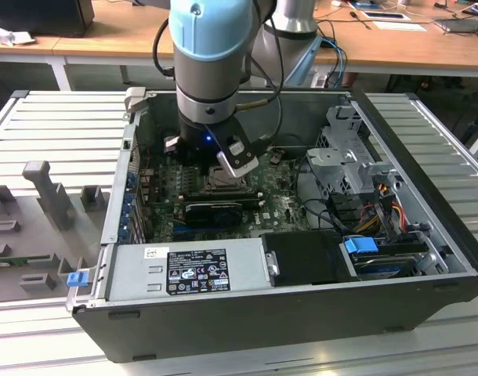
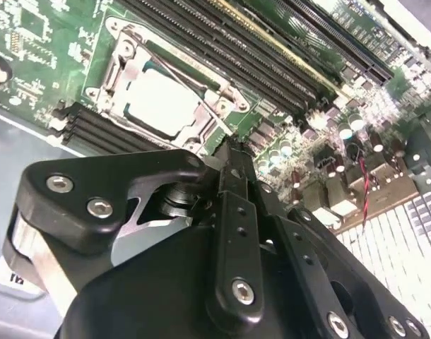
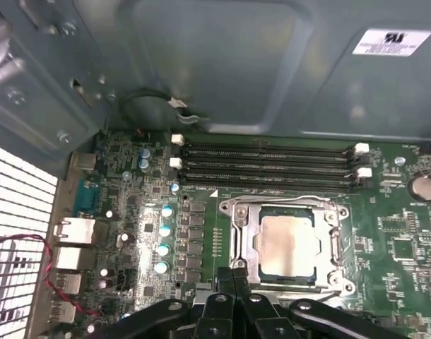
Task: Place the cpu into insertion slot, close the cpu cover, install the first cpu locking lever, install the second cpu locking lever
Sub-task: 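Install the second cpu locking lever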
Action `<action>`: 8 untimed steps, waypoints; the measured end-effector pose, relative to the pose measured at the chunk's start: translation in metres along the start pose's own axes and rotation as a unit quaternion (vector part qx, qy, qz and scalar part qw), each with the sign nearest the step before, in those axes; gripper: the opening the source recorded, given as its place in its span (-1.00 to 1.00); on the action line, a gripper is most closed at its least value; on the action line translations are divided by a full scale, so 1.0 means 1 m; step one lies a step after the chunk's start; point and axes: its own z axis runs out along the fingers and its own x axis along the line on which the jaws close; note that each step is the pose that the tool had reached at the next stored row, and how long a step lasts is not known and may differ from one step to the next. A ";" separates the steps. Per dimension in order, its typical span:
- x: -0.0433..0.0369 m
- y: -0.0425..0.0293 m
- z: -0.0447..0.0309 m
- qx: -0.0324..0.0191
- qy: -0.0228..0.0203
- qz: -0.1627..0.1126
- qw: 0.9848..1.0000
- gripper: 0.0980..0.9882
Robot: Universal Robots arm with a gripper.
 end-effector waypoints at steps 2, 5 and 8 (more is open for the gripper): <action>-0.0029 0.0004 -0.0017 0.000 0.000 0.000 1.000 -0.98; -0.0112 0.0000 -0.0018 -0.002 0.001 0.000 1.000 -0.98; -0.0210 -0.0005 -0.0020 -0.002 0.002 0.001 1.000 -0.98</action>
